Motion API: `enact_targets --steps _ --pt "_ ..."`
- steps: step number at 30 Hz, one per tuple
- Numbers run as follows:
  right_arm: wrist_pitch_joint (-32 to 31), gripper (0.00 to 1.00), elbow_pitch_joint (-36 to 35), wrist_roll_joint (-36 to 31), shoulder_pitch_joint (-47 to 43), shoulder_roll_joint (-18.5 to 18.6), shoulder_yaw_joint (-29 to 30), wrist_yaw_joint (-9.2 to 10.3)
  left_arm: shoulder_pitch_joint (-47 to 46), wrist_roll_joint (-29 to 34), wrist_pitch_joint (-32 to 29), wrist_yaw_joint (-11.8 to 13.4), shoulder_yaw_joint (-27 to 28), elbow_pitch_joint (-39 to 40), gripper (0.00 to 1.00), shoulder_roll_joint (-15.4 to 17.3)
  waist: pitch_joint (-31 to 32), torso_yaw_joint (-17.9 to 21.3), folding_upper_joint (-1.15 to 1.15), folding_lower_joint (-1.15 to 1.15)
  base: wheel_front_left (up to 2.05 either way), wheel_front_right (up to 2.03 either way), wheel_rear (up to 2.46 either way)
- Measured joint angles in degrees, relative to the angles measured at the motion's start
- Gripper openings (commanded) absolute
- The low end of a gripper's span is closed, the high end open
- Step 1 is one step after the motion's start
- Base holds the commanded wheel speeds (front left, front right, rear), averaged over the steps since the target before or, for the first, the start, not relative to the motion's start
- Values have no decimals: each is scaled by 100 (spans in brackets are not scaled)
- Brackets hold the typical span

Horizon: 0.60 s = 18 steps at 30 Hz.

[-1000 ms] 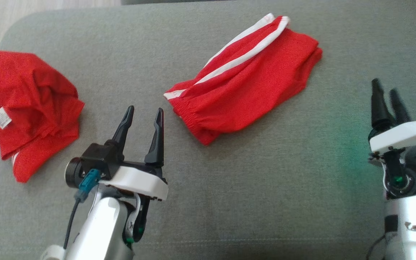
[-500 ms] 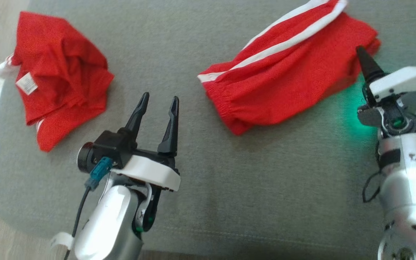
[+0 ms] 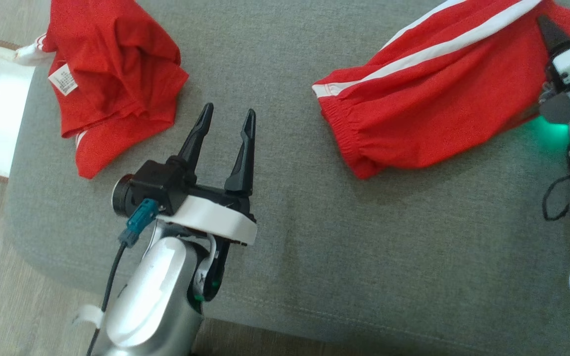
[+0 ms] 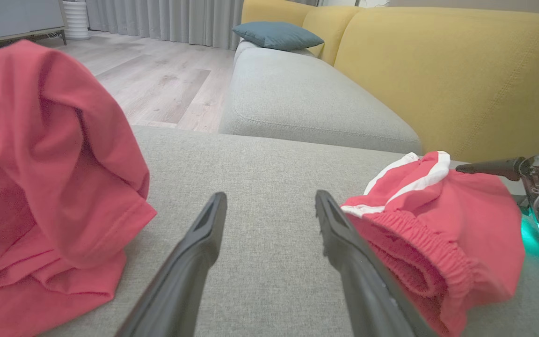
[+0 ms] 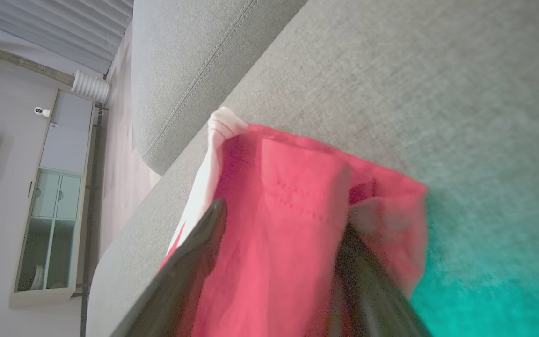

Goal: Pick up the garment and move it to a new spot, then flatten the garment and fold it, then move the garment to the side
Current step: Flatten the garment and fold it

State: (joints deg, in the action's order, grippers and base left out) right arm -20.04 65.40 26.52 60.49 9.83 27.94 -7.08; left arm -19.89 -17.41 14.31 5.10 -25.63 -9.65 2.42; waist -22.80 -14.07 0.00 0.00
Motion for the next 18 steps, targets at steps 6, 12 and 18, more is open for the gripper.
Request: enact_targets --steps 6,12,18 --pt "186 0 477 -510 408 152 190 -3 -46 -57 0 43 -16 12 100 -2 -105 -59 0 0 0 0 0" --pt "438 0 708 -788 438 85 260 -3 -46 -56 0 43 -1 -2 100 -4 -28 -2 0 0 0 0 0" --pt "772 0 710 -747 261 -135 287 -3 -42 -30 0 41 48 -37 100 -4 144 165 0 0 0 0 0"
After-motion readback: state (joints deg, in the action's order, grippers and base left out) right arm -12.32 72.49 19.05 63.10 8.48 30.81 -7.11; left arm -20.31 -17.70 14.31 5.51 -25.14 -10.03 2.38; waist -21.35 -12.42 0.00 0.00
